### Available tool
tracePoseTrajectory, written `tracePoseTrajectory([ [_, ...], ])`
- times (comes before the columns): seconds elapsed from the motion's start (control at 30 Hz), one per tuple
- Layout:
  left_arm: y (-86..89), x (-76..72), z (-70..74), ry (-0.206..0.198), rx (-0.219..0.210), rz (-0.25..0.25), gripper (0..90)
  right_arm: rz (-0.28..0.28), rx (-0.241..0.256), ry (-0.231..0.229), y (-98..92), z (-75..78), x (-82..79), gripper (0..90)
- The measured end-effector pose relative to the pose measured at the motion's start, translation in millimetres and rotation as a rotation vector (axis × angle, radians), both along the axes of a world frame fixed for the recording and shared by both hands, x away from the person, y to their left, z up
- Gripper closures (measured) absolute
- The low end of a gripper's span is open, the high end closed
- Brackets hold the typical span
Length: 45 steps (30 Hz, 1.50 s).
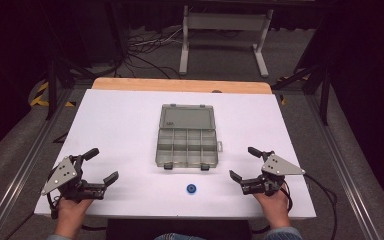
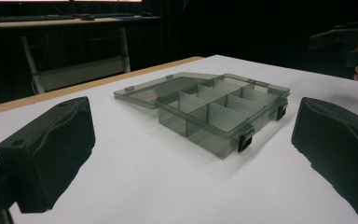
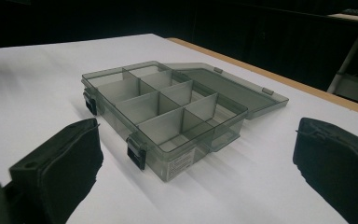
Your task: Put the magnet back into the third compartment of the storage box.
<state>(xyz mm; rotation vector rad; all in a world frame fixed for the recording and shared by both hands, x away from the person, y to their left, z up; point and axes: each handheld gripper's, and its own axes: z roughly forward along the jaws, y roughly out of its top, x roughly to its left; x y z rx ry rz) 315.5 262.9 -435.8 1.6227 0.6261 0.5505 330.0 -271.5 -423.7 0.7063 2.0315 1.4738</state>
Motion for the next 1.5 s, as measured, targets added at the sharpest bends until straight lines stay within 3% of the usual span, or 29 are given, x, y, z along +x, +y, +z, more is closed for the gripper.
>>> tracePoseTrajectory([
  [0.53, -1.1, 0.4, -0.2, 0.006, 0.015, 0.005, 0.1, 0.005, 0.024, -0.002, 4.3, 5.1, 0.4, 0.8],
  [1.17, -1.6, 0.4, -0.1, 0.008, 0.019, 0.003, 0.1, 0.118, 0.046, 0.004, 38.8, 16.9, 4.9, 0.7],
  [1.37, -1.6, 0.6, -0.3, 0.010, 0.020, 0.003, 0.1, 0.128, 0.072, 0.004, 46.7, 18.3, 6.1, 0.4],
  [1.5, -1.8, 0.7, -0.4, 0.009, 0.018, 0.003, 0.1, 0.148, 0.065, 0.000, 53.2, 18.5, 7.4, 0.1],
])
